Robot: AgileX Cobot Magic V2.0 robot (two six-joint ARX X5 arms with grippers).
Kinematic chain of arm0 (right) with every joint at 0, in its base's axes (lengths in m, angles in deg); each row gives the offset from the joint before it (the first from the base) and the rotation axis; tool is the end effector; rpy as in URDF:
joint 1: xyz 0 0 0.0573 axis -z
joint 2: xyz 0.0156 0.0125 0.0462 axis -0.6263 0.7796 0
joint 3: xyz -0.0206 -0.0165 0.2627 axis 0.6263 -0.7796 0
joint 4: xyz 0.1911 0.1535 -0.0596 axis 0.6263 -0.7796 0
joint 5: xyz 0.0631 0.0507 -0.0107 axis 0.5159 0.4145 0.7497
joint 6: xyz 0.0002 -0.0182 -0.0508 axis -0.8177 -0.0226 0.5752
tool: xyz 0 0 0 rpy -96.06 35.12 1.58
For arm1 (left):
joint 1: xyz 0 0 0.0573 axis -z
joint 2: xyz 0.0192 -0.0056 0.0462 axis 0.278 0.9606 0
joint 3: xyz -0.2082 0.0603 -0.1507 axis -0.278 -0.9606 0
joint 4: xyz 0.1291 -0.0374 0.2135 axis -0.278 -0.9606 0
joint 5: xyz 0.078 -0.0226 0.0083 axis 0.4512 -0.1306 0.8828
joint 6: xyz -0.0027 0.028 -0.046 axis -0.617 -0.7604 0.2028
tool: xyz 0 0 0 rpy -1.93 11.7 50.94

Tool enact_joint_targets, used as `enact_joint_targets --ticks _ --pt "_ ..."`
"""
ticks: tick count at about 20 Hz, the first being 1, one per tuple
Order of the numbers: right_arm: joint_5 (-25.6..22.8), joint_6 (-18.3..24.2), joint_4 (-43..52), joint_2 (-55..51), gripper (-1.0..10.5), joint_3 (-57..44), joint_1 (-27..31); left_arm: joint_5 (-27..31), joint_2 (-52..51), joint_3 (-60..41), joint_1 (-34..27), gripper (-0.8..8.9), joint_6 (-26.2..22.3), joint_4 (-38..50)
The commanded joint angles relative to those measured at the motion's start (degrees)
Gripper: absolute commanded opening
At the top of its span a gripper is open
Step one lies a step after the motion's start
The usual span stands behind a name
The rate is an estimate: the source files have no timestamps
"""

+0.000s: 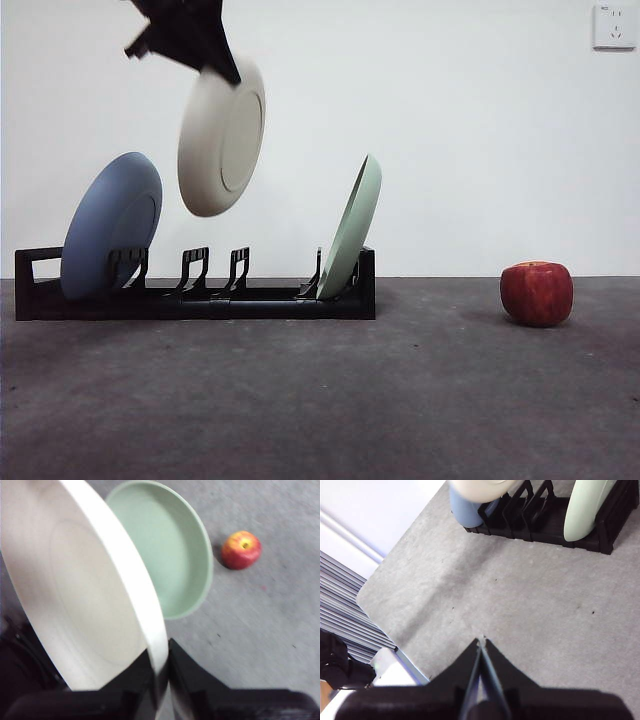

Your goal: Take the yellow plate from the plate rack,put the plate on the table,take the apple from the table,put the apple in the plate

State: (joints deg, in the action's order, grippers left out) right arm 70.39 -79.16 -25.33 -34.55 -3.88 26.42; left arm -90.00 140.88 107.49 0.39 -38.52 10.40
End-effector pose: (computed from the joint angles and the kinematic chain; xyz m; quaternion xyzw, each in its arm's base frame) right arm 0.1552 0.0534 0.3258 0.1254 0.3246 0.4069 0.8446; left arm 0.3626 -0.1206 0.3885 0.0465 0.3963 -0.3638 0.8417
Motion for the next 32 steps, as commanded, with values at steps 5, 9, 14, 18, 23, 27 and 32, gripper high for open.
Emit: enact_joint_targets --ticks 5,9,14,18,23,27,32 --pt "-1.97 -0.83 0.24 0.04 0.0 0.28 -0.13 0.61 -9.81 0.02 6.23 -0.08 -4.85 -8.96" --pt "-2.21 -0.81 0.28 0.04 0.0 0.28 -0.13 0.94 -13.77 -0.04 11.69 -0.08 -6.78 -13.79" --pt "-1.01 -0.7 -0.22 0.04 0.0 0.28 -0.13 7.67 -16.48 -3.61 18.99 -0.08 -5.33 -13.88" --pt "2.36 3.21 -5.97 0.04 0.0 0.28 -0.13 19.02 -18.12 -13.97 26.25 -0.08 -5.09 -13.57" --pt "1.33 8.28 -15.87 0.04 0.0 0.28 -0.13 25.62 -17.88 -29.42 32.17 -0.08 -3.56 -0.44" --pt "-6.49 10.32 -20.87 0.04 0.0 0.28 -0.13 28.39 -17.75 -34.93 34.97 -0.09 -1.38 4.68" --pt "-10.14 11.26 -23.21 0.04 0.0 0.28 -0.13 34.93 -13.81 -34.99 40.37 -0.08 -0.31 4.85"
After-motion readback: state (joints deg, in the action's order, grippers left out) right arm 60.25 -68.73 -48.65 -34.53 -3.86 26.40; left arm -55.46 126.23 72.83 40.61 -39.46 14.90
